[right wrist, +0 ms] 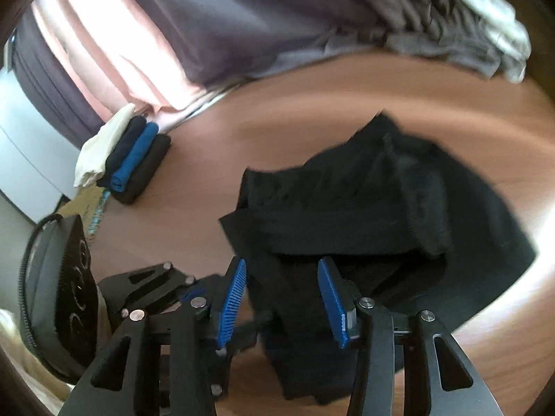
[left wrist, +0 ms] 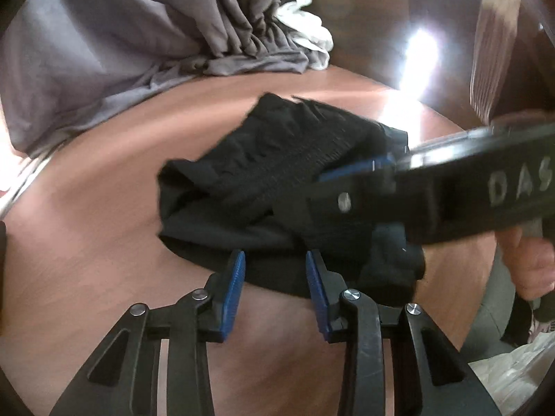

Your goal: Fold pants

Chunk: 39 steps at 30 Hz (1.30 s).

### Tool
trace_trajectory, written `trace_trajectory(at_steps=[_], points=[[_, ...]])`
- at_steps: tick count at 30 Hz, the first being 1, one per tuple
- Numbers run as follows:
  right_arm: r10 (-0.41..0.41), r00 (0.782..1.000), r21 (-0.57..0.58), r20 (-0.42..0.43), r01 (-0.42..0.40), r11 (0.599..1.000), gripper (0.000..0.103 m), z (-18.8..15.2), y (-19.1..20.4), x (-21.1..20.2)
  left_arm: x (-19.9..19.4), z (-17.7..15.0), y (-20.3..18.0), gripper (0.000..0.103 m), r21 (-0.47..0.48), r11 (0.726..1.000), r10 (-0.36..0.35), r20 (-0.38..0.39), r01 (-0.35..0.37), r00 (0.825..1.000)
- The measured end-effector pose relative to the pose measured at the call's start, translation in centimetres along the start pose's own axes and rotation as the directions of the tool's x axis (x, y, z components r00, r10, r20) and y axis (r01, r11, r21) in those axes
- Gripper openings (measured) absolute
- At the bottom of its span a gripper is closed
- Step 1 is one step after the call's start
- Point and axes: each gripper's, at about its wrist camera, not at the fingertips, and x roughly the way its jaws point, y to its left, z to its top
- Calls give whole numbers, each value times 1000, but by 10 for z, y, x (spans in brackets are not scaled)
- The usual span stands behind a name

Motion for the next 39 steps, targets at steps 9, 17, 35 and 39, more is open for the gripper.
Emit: trace_trajectory(at_steps=[9,17,35,39], points=[[22,1000,93,0,-22,995,44,4,-7,25,15,4,9,35,10,999,-39,-12,39,999],[37,998,181,43,-45,982,26,15,-11,34,14,3,9,35,28,998,-63,-18,63,998],[11,1000,95,-9,-10,995,6,-4,-9,-49,17,8,7,37,20,999,-49,-40,50,998],[-8,997,115,-75,17,993,6,-21,-19,-46,19,7,7,38,10,999,-47,-37,47,998]])
